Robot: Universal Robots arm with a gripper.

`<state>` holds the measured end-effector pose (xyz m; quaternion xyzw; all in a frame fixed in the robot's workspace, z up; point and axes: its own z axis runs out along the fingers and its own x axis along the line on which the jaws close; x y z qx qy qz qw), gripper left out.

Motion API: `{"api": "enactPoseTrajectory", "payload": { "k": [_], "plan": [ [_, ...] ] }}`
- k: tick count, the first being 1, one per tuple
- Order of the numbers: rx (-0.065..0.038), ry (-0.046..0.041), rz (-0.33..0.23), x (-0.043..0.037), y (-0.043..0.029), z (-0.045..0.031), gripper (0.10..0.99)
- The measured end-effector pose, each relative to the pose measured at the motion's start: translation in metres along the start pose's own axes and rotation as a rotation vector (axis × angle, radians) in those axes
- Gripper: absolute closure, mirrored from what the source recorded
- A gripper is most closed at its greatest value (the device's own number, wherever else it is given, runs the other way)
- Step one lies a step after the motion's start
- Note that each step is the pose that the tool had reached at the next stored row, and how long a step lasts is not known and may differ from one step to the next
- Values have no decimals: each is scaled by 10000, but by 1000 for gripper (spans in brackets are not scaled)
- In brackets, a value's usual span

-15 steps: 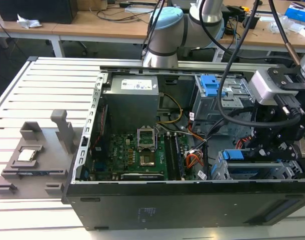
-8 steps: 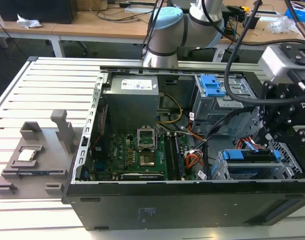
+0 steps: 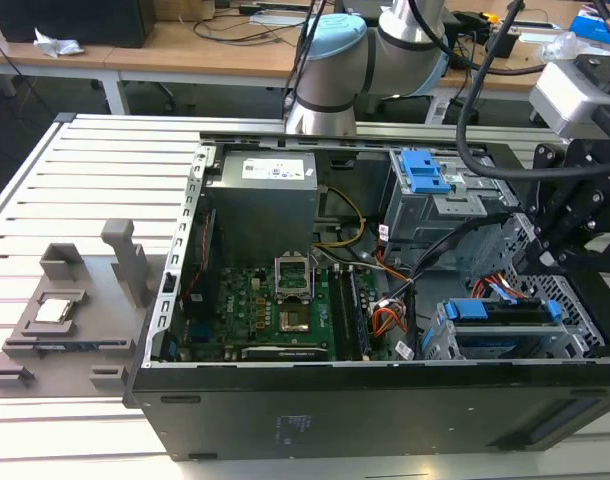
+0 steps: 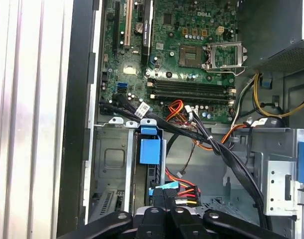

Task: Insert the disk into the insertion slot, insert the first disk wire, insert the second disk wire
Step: 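Insert the second disk wire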

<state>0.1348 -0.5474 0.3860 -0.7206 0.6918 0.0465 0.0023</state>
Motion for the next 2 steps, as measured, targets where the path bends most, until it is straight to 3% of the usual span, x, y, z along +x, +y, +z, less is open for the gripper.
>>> {"api": "enactPoseTrajectory", "payload": {
  "k": [2],
  "plan": [
    [0, 1, 0, 0, 0, -1, 980]
  ]
}}
